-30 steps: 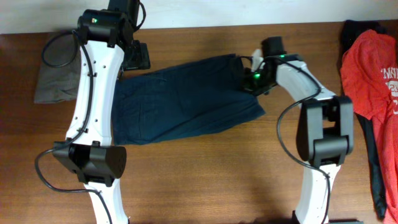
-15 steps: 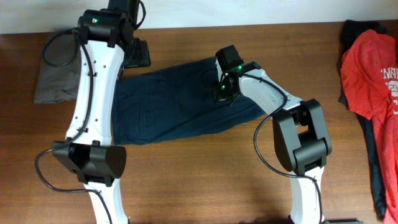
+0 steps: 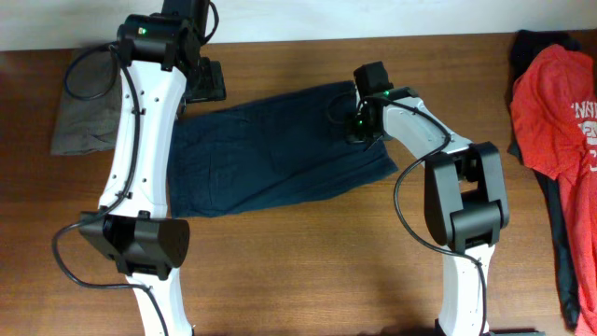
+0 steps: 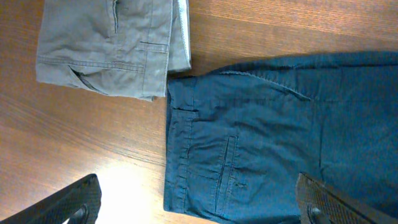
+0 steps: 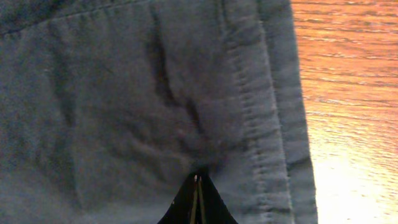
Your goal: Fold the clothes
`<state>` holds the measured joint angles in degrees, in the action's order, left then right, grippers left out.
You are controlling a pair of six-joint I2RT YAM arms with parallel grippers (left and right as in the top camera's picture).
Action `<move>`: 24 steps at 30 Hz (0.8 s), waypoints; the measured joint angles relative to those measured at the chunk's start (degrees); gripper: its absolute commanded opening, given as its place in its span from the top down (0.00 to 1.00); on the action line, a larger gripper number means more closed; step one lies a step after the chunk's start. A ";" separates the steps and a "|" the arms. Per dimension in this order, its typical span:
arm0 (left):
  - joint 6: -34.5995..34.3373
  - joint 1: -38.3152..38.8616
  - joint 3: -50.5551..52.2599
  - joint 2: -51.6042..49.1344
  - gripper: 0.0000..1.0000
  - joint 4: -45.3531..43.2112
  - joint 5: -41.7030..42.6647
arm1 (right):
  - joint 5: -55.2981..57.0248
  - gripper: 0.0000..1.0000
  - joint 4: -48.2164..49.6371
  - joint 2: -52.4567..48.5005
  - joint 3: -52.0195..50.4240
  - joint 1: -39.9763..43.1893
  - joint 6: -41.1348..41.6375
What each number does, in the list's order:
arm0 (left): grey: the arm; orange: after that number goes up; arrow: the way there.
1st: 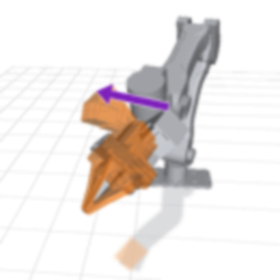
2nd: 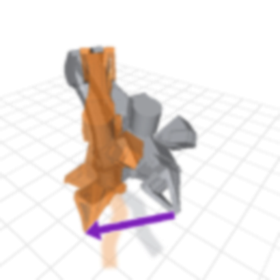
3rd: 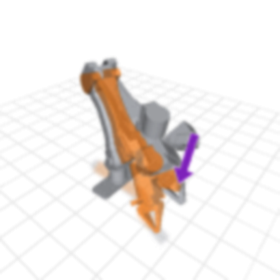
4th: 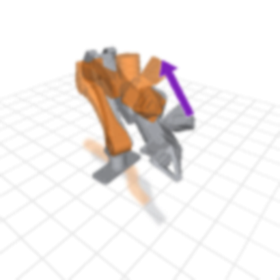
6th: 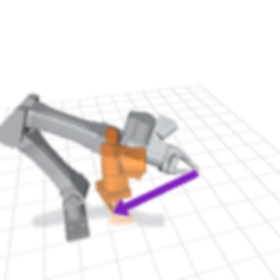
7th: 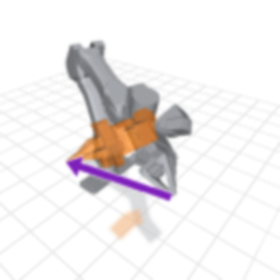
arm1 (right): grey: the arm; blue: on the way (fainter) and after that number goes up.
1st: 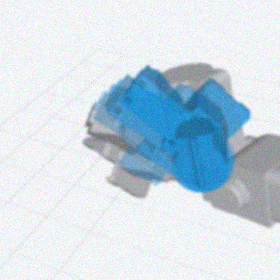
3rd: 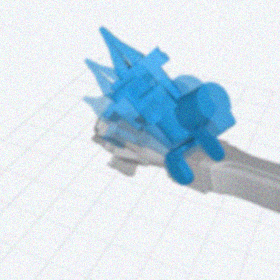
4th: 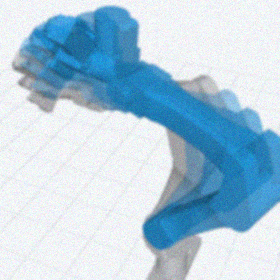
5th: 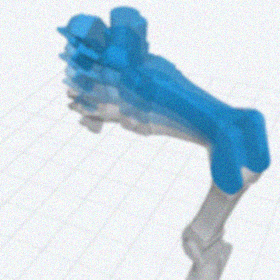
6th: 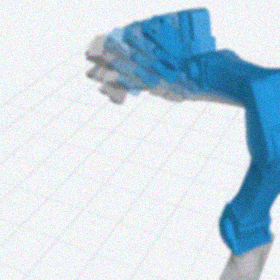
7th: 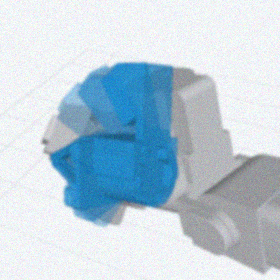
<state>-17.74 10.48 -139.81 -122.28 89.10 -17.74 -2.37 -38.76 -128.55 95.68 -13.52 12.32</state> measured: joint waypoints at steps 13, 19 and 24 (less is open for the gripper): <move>0.00 -0.02 0.00 0.00 0.01 -0.02 0.13 | 1.53 0.96 0.42 -1.68 2.05 0.50 3.69; 0.00 -0.02 1.22 0.02 0.01 -1.42 2.01 | 3.23 0.96 -0.81 -1.81 2.54 5.92 6.58; 0.00 -0.02 9.40 -0.07 0.01 -6.86 4.00 | 5.60 0.96 -3.32 -1.81 2.97 11.08 8.11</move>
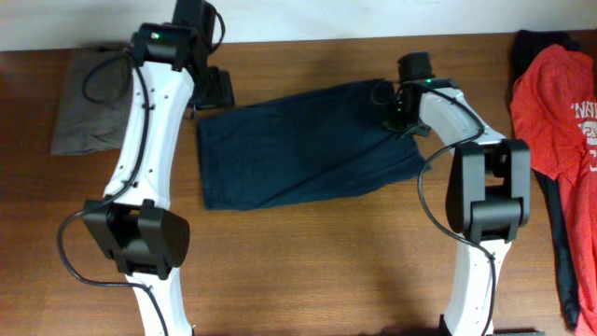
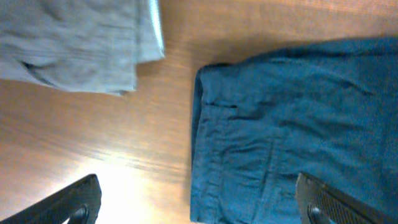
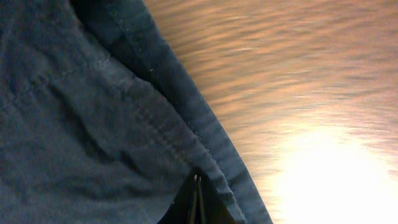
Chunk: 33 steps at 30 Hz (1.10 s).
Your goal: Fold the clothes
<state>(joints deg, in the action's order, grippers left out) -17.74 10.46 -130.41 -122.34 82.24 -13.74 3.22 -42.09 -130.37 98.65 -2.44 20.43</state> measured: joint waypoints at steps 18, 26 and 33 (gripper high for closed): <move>0.02 0.00 23.80 -0.07 0.01 -15.52 11.10 | 3.43 0.96 -6.97 0.02 0.83 3.32 20.50; 2.25 -0.15 28.17 -0.07 0.01 -20.98 13.62 | 0.52 0.38 -9.16 0.44 1.01 8.48 17.90; 8.41 -0.15 28.74 -0.07 0.01 -21.79 20.76 | -5.81 0.01 -18.88 1.38 7.67 8.74 7.98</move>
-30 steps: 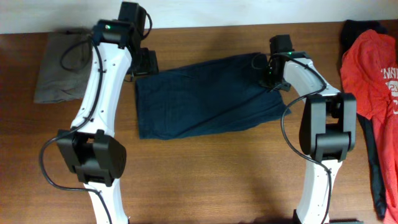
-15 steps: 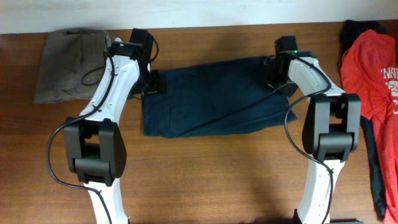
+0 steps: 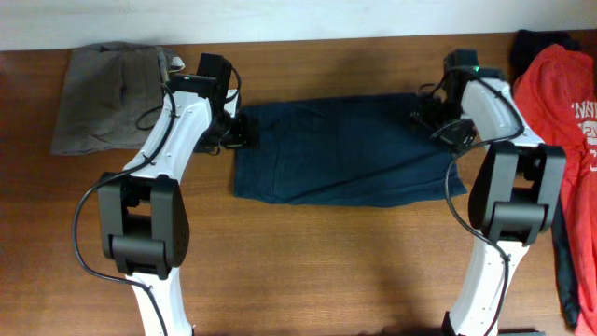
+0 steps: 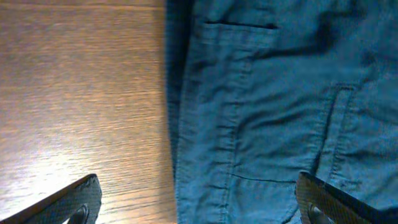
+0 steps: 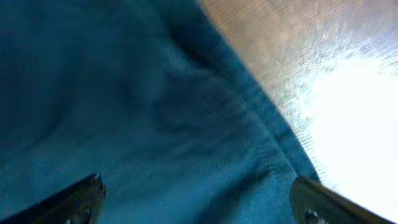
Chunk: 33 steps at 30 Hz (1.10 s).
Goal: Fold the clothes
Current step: 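Grasp the jeans' left edge with the left gripper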
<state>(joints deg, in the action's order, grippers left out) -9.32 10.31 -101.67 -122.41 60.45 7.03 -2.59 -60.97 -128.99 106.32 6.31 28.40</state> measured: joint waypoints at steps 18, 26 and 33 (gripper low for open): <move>6.69 -9.31 15.28 0.26 0.01 -16.76 21.14 | -13.62 0.01 -19.67 5.07 20.83 0.11 -21.18; 6.75 -9.31 16.83 0.37 0.02 -19.15 27.23 | -13.62 0.01 -20.22 5.07 20.83 0.09 -21.35; 6.58 -7.41 17.11 -1.27 0.24 -20.94 34.38 | -14.03 0.01 -20.50 5.07 20.83 0.09 -21.33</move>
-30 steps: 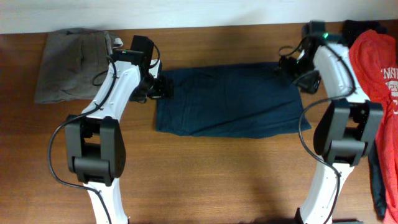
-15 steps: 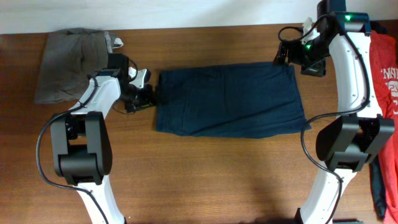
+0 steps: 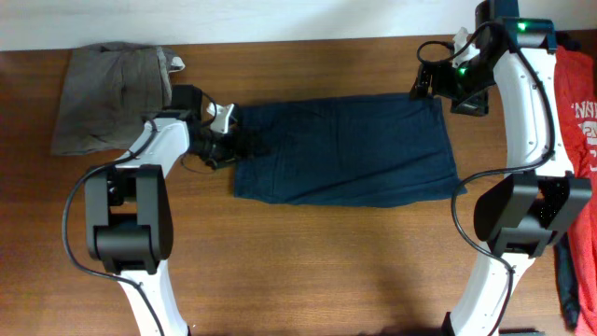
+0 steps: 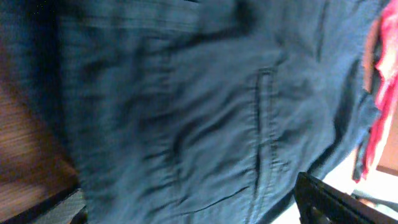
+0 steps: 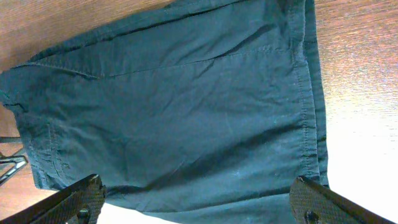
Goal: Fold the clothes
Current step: 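Grasp the jeans' left edge with the left gripper, then pull the jeans' left edge up and leftward with the left gripper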
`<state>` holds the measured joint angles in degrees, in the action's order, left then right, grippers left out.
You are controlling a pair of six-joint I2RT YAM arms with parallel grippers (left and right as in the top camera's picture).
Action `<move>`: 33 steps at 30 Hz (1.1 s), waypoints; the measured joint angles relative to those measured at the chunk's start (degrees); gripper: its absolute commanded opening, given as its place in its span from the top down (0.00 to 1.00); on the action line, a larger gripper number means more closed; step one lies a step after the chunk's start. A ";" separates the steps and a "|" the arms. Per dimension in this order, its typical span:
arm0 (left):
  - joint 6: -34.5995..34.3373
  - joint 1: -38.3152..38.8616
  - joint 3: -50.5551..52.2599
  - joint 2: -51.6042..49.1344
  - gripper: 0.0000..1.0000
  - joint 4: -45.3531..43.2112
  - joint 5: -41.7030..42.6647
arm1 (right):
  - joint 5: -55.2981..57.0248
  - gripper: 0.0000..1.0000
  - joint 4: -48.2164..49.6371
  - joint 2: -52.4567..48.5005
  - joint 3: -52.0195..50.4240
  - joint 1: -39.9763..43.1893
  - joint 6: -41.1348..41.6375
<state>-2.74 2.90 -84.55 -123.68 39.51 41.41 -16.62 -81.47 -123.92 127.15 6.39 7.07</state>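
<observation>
The dark blue shorts (image 3: pixel 345 154) lie flat and straight across the middle of the table. My left gripper (image 3: pixel 231 142) sits low at their left waist edge. In the left wrist view it is open (image 4: pixel 193 211), with the blue cloth and a back pocket (image 4: pixel 264 118) filling the space between its fingers (image 4: pixel 329 199). My right gripper (image 3: pixel 448 89) hangs open above the shorts' far right corner, apart from the cloth. From there the right wrist view takes in nearly the whole shorts (image 5: pixel 174 106), with both fingers (image 5: pixel 323 202) spread wide and nothing between them.
Folded grey trousers (image 3: pixel 107 93) lie at the back left, close to the left arm. A red shirt (image 3: pixel 578 103) on a dark garment (image 3: pixel 564 233) covers the table's right edge. The wall runs along the back.
My right gripper, then open close over the shorts' right edge, now stands higher and further back-right. My left arm has dropped lower, its gripper nearer the waist edge. The shorts lie as before.
At first the shorts lay slanted left of centre beside the grey trousers, my right gripper shut on their right hem. Then they were further right, still held. Then they lay straight in the middle with the right gripper open. Now it is raised clear.
</observation>
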 measured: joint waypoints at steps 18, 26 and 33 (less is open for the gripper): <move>-0.74 -4.66 -7.04 -5.05 0.99 12.48 -4.09 | -0.02 0.01 -0.02 0.00 0.00 0.00 -0.04; -0.72 -7.13 -24.04 -5.40 0.99 29.31 -19.34 | -0.02 0.01 0.24 0.00 0.00 0.00 0.00; -2.86 -7.06 -41.22 -5.44 0.99 43.95 -34.73 | -0.02 0.01 0.24 0.00 -0.04 0.00 0.00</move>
<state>-5.61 -4.16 -125.78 -129.12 83.46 6.68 -16.64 -81.23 -123.92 127.11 6.39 7.07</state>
